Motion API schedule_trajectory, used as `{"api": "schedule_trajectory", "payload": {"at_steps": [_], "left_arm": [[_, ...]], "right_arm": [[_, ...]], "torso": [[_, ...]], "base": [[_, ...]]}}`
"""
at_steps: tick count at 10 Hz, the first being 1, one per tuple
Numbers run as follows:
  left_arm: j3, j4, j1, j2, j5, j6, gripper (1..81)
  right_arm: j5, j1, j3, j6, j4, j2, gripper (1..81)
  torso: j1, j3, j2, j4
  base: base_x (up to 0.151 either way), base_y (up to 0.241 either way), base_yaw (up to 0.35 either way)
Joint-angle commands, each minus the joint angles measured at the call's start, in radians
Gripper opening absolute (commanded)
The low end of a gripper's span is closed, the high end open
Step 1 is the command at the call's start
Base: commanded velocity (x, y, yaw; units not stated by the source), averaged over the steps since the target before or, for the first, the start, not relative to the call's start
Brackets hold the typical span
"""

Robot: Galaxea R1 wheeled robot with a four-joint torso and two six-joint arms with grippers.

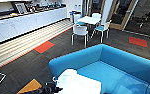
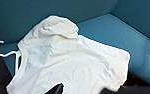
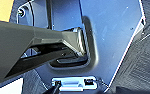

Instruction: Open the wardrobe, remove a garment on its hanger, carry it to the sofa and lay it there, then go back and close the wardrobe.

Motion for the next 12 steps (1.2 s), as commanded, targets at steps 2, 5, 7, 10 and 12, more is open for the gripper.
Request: {"api": "schedule_trajectory", "payload": {"at_steps": [2,5,7,10,12], "left_arm": [[0.138,0.158,0.136,-0.065,0.022,0.008,81.1],[0.144,0.163,0.282,-0.091,0.02,0.015,81.1],[0.139,0.166,0.378,-0.093,0.011,0.038,81.1],[0.112,0.166,0.469,-0.079,0.005,0.046,81.1],[0.089,0.164,0.5,-0.058,0.005,0.046,81.1]], "right_arm": [[-0.067,-0.001,0.003,-0.003,-0.001,0.007,81.1],[-0.067,0.002,0.003,-0.003,-0.002,0.004,81.1],[-0.067,0.007,0.003,-0.003,-0.002,0.004,81.1],[-0.067,0.007,0.003,-0.005,-0.004,0.004,81.1],[-0.067,0.008,0.002,-0.006,-0.004,0.001,81.1]], "torso": [[0.0,0.0,0.0,0.0],[0.0,0.041,0.0,0.0],[0.0,0.082,0.0,0.0],[-0.001,0.145,0.0,0.0],[-0.002,0.187,-0.002,0.0]], "base": [[0.0,0.0,0.0],[0.0,0.0,0.0],[0.0,0.0,0.0],[0.0,0.0,0.0],[0.0,0.0,0.0]]}}
